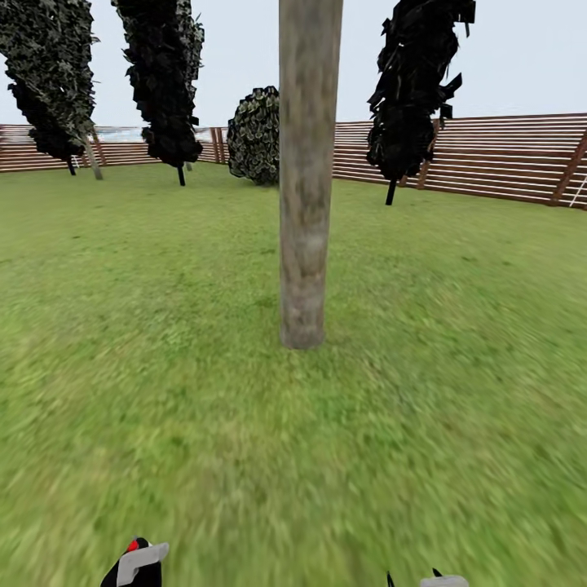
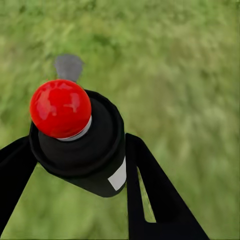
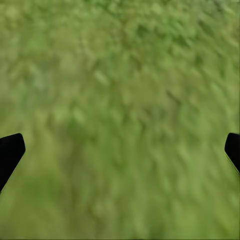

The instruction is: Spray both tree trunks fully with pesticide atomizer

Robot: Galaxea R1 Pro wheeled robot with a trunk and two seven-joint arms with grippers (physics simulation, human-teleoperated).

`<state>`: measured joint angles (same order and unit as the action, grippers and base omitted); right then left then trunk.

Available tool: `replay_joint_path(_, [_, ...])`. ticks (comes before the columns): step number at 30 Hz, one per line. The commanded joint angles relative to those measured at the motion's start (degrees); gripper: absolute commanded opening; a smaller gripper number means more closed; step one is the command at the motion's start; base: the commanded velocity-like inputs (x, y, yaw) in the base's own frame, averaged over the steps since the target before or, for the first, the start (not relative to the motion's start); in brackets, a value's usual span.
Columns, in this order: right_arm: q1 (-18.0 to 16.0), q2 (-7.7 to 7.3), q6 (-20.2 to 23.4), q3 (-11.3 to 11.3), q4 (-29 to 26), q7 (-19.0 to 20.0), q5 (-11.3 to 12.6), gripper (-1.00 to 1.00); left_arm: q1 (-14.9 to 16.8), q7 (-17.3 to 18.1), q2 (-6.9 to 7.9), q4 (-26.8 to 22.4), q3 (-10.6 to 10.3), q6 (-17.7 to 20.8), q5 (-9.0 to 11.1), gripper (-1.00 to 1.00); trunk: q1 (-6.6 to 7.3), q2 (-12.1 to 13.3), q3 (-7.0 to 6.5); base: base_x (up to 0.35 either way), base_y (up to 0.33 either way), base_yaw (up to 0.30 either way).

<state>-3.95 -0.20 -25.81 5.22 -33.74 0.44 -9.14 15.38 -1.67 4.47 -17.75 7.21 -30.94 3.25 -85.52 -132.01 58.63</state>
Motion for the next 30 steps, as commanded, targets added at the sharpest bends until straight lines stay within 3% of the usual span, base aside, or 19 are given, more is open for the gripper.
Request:
replay_joint_path(1, [0.0,0.01,0.0,0.0,0.0,0.0,0.0,1.00,0.0,0.0,-0.01,0.0,0.0,0.0,0.0,-1.00,0.00,0.0,0.00,0.340,0.000,0.000])
replay_joint_path(30, [0.0,0.02,0.0,0.0,0.0,0.0,0.0,1.00,0.0,0.0,0.01,0.0,0.0,0.0,0.0,-1.00,0.00,0.0,0.00,0.340,0.000,-0.022])
